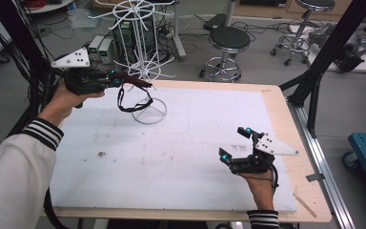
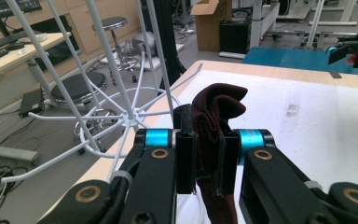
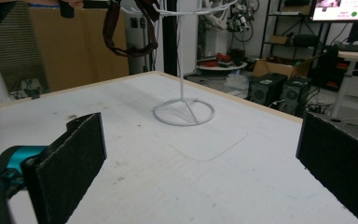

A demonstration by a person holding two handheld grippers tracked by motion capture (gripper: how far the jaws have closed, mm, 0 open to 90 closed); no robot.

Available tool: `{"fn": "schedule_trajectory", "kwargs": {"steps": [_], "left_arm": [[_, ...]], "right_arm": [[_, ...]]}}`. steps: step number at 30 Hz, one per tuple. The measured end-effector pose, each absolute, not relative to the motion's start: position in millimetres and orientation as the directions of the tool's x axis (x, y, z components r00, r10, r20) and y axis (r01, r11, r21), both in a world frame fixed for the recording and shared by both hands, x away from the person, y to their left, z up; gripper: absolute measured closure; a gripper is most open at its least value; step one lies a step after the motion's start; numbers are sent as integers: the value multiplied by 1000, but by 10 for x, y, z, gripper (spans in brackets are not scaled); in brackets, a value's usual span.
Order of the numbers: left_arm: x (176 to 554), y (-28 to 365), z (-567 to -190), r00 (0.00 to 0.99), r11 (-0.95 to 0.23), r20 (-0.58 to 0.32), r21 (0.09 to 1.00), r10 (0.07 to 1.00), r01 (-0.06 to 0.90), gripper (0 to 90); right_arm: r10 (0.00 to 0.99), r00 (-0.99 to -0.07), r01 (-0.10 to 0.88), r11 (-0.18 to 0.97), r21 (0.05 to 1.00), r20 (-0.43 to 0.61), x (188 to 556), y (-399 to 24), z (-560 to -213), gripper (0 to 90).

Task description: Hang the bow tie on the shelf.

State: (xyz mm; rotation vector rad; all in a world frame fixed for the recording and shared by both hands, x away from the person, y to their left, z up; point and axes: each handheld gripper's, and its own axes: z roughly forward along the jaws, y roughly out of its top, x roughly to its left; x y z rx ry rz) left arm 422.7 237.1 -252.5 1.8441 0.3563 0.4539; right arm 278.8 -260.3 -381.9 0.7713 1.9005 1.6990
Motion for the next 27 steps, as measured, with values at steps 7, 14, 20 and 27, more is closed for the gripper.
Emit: {"fn": "schedule_trajectory", "kwargs": {"steps": [7,14,20,27], "left_arm": [[4304,2335,-2580,884,-311,122,950,450,27,819],[4331,2305,-2583,887,-319,104,946,450,51,818],[4349,2232,-2516,890,-338,100,939,444,62,813],[4374,2178,-2545,890,-358,92,930,447,84,806]], "right_arm": [[705,-709,76,62,995,10,2737,-2668,-3910,7],[724,-690,75,39,996,23,2723,-2731,-4055,7],[741,-671,71,33,997,24,2706,-2747,-4165,7],[754,-657,62,27,998,20,2685,-2769,-4274,7]]}}
